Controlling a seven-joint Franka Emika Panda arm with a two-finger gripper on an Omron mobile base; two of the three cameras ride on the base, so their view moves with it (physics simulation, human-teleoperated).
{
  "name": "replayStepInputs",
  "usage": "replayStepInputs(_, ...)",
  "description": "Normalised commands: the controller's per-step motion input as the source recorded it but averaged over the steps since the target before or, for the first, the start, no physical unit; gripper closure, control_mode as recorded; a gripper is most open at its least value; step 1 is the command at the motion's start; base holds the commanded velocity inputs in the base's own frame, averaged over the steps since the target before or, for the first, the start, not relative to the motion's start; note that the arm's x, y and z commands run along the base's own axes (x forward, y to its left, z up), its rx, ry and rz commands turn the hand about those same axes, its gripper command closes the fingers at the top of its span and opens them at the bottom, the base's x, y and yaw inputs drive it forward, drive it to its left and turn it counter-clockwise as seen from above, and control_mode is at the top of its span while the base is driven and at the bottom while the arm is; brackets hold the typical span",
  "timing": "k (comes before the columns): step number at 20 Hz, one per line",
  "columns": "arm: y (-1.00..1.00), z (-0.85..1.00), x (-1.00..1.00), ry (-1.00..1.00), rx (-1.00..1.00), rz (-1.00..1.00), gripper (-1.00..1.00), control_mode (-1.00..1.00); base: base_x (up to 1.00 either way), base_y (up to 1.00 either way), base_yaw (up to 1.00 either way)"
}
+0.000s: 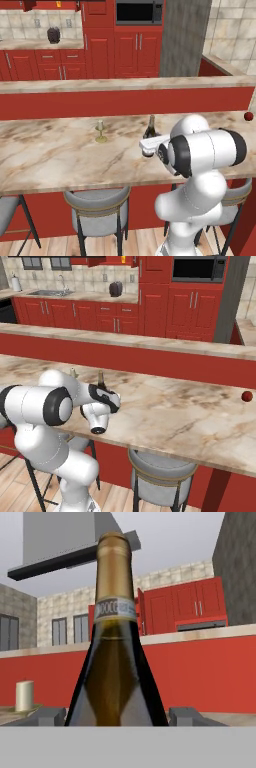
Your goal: Open the cabinet directly in front. Then move the wine and the cup to the dining counter with the candle on it.
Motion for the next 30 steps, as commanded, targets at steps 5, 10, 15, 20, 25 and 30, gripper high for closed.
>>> replayStepInputs(5, 0.0, 0.0, 0.19, 0.0, 0.0, 0.0, 1.0, -1.0, 0.0, 0.0, 0.0)
replayStepInputs(10, 0.0, -0.06, 0.1, 0.0, 0.0, 0.0, 1.0, -1.0, 0.0, 0.0, 0.0)
replayStepInputs(15, 0.0, -0.19, 0.0, -0.02, 0.0, 0.0, 1.0, -1.0, 0.0, 0.0, 0.0)
replayStepInputs(20, 0.0, -0.21, 0.0, -0.03, 0.0, 0.0, 1.0, -1.0, 0.0, 0.0, 0.0)
replayStepInputs(25, 0.0, -0.05, 0.0, -0.01, 0.0, 0.0, 1.0, -1.0, 0.0, 0.0, 0.0)
replayStepInputs(30, 0.0, 0.01, 0.0, 0.0, 0.0, 0.0, -1.0, -1.0, 0.0, 0.0, 0.0)
